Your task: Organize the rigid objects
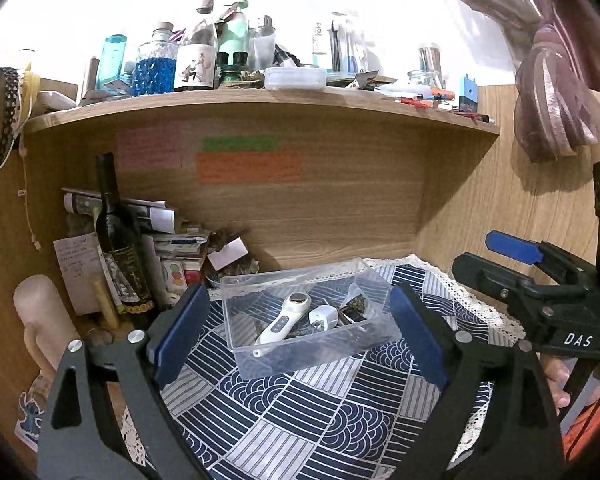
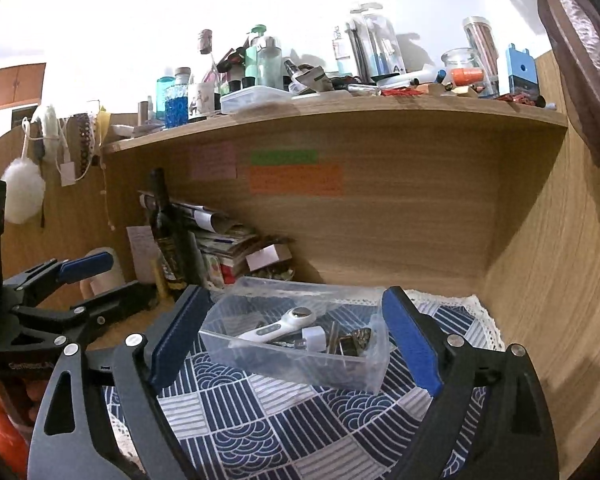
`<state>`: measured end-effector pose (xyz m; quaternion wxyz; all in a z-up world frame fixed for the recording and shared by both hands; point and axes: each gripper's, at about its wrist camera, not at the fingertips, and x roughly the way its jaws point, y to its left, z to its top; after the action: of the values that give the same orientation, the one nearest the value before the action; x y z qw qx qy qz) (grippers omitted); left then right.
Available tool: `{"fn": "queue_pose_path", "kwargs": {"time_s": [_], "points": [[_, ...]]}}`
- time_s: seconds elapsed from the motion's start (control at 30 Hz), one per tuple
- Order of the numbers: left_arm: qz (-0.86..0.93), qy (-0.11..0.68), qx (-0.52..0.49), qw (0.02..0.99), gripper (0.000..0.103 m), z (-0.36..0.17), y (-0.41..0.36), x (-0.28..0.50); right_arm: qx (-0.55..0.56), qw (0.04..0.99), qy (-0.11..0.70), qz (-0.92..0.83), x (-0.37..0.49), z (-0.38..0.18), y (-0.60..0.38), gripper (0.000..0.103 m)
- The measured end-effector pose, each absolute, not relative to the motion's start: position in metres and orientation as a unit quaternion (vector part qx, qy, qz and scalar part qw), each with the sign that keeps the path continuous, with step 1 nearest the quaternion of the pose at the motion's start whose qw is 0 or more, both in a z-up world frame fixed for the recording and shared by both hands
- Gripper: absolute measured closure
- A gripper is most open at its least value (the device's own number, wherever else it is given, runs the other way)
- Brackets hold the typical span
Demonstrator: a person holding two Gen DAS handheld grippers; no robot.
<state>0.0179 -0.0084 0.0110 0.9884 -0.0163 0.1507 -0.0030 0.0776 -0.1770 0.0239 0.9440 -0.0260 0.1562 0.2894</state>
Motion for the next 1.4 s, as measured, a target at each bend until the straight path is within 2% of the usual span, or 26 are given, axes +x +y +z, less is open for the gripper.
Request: {"fn": "queue_pose_path", "kwargs": {"time_s": [0.13,0.27,1.4], "points": [[-0.004,0.151,-0.017,0.988,0.008,0.0103,-0.0080,0.0174,-0.021,0.944,0.154,0.290,0.0747,0.0228,-0.1795,0.013],[-0.003,0.154,-0.018,0.988,0.008,0.0091,-0.0086,0.0177,-0.013,0.944,0.154,0.293,0.0744,0.0219,-0.1813,0.007],[0.001,0.155,-0.029,0.987,0.004,0.0092,-0.0060,0.0199,-0.015,0.943,0.154,0.296,0.0738,0.0206,-0.1780,0.007]]}}
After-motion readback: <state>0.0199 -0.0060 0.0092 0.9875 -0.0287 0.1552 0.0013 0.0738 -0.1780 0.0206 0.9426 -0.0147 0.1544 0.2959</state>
